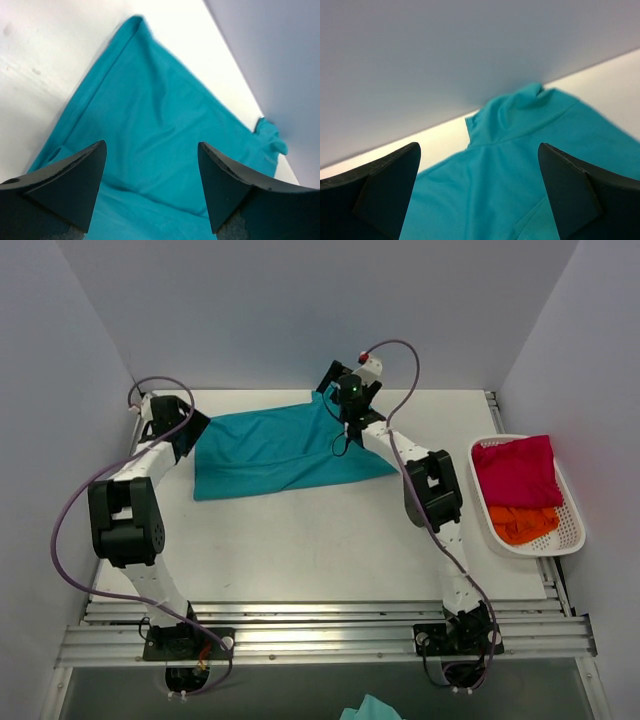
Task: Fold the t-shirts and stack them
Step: Fold the flattened tshirt in 1/3 of the way
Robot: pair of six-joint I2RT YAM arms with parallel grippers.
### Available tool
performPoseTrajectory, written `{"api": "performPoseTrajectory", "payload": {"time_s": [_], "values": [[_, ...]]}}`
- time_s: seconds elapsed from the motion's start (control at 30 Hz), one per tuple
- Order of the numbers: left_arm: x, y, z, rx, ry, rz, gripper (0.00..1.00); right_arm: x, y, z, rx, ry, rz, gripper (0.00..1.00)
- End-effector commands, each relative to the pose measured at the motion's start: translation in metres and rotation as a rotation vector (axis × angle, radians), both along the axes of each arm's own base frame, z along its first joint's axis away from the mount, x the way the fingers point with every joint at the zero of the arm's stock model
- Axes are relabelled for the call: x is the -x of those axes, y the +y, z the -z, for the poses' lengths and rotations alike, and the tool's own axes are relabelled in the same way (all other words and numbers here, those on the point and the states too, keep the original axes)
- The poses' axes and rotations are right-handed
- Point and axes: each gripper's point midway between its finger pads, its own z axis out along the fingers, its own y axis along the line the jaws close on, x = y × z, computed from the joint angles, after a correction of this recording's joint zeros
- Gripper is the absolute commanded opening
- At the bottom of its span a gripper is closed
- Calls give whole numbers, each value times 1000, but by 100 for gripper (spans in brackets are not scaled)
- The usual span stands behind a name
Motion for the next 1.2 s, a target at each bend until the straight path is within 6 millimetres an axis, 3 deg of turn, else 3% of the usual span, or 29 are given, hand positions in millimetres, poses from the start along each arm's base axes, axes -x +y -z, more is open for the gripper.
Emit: {"api": "performPoseTrajectory", "payload": {"time_s": [0.0, 0.03, 0.07, 0.1, 0.13, 0.17, 0.2, 0.3, 0.4, 0.43, 0.47, 0.5, 0.53, 0.57, 0.6, 0.63, 0.67, 0.7, 0.73, 0.77, 0.8, 0.83, 0.87, 0.9, 0.93, 0.97, 1.0, 1.17], "values": [[-12, 15, -52, -64, -66, 9, 83, 7, -34, -113, -2, -211, 87, 100], [-16, 21, -52, -68, -67, 2, 84, 5, -38, -112, 17, -207, 86, 100], [-24, 24, -65, -71, -96, -2, 84, 0, -41, -115, 26, -214, 80, 100], [-30, 27, -53, -70, -73, -1, 84, -3, -46, -109, 48, -190, 79, 100], [-35, 32, -51, -69, -68, -9, 84, -12, -58, -94, 79, -162, 89, 100], [-41, 35, -50, -68, -68, -11, 84, -16, -59, -90, 88, -154, 66, 100], [-54, 35, -40, -55, -56, 0, 84, -20, -63, -88, 94, -145, 57, 100], [-77, 32, -17, 12, -26, 52, 82, -33, -80, -57, 100, -82, 19, 99], [-82, 25, -6, 38, -11, 83, 80, -33, -104, -37, 77, -28, 50, 99], [-77, 23, 0, 42, 4, 87, 80, -22, -113, -24, 77, 10, 66, 99], [-73, 21, 0, 40, 6, 90, 80, -19, -122, -28, 56, -12, 84, 98], [-67, 21, -14, 31, -13, 85, 79, -12, -133, -23, 60, -3, 122, 98], [-53, 23, -2, 19, 21, 65, 79, 5, -143, -16, 69, 26, 155, 98], [-48, 22, -5, 6, 8, 58, 79, 13, -152, -16, 70, 38, 183, 98], [-38, 22, -27, -12, -26, 51, 79, 23, -166, -12, 85, 64, 241, 98], [-20, 20, -11, -12, 15, 48, 79, 39, -177, -13, 87, 92, 276, 98], [-8, 24, -32, -51, -10, 4, 79, 51, -189, -8, 74, 124, 314, 98], [4, 25, -30, -64, 8, -21, 79, 64, -195, -26, 57, 103, 333, 98], [27, 25, -12, -78, 62, -46, 79, 85, -205, 0, 73, 160, 365, 98], [42, 32, -30, -106, 40, -118, 79, 96, -209, 2, 69, 170, 379, 98], [54, 26, -29, -117, 52, -131, 79, 107, -211, 4, 51, 178, 393, 98], [66, 25, -29, -126, 59, -154, 79, 119, -218, -6, 39, 166, 428, 98], [85, 24, -15, -137, 105, -167, 79, 136, -222, 11, 55, 219, 442, 98], [95, 23, -29, -142, 77, -202, 79, 145, -223, 4, 33, 211, 453, 98], [103, 25, -30, -143, 78, -219, 79, 153, -227, 8, 31, 220, 476, 98], [115, 26, -28, -140, 81, -234, 79, 167, -230, 23, 44, 270, 486, 99], [119, 13, -27, -147, 85, -209, 79, 173, -232, 20, 34, 271, 493, 99], [144, 2, -15, -137, 130, -191, 77, 206, -228, 37, -15, 331, 470, 99]]}}
